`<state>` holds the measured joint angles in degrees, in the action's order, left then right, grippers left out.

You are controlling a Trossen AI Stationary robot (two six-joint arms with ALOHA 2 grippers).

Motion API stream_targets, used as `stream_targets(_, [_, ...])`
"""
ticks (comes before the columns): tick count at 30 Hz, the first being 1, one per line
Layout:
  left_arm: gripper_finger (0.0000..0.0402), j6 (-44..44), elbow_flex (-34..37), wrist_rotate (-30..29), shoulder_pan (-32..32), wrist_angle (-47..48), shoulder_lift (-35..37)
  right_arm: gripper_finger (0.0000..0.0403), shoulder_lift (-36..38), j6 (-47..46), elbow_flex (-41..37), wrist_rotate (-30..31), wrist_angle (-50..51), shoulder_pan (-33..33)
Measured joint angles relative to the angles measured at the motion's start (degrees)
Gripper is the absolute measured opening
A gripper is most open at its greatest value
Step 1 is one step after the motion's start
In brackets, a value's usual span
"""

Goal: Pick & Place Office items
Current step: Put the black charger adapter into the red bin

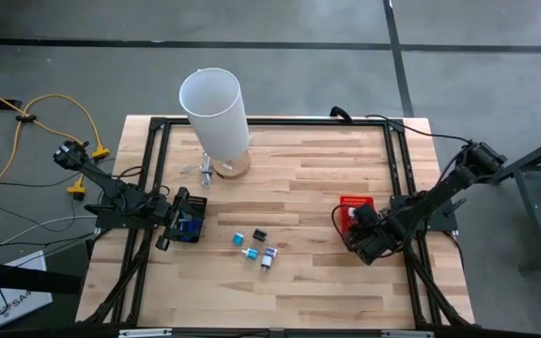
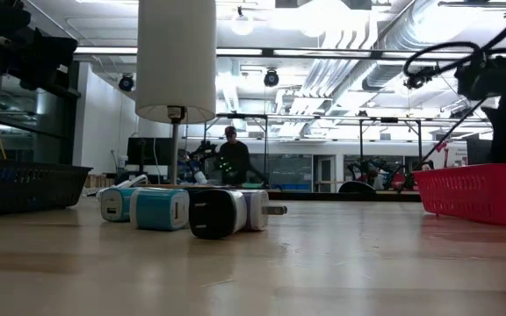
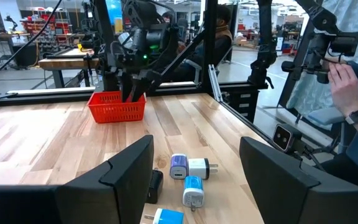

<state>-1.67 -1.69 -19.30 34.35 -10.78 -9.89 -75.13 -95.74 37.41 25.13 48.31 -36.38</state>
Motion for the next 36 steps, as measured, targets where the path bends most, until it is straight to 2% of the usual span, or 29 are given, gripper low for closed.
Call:
stream_targets(7, [0.0233,0.0,0.0,0.0,0.0,0.0,0.0,0.0199,5.2,1.8,0.0,1.5,0.8,0.6])
stream_targets(14, [0.0233,0.0,0.0,0.0,0.0,0.0,0.0,0.0199,7.9,10.7,0.0,2.3,-3.3,4.3])
stream_targets(20, [0.0233,0.0,0.0,0.0,0.0,0.0,0.0,0.0199,8.4,27.1,0.0,1.4,-16.5,9.1])
stream_targets(26, [0.0233,0.0,0.0,0.0,0.0,0.0,0.0,0.0199,6.1,44.9,0.1,-4.5,-32.8,14.1])
stream_targets(32, [0.0233,0.0,0.0,0.0,0.0,0.0,0.0,0.0199,-1.5,51.9,0.1,-11.7,-45.2,17.7])
stream_targets(36, [0.0233,0.0,0.0,0.0,0.0,0.0,0.0,0.0199,-6.1,57.3,1.4,-13.7,-51.7,18.6])
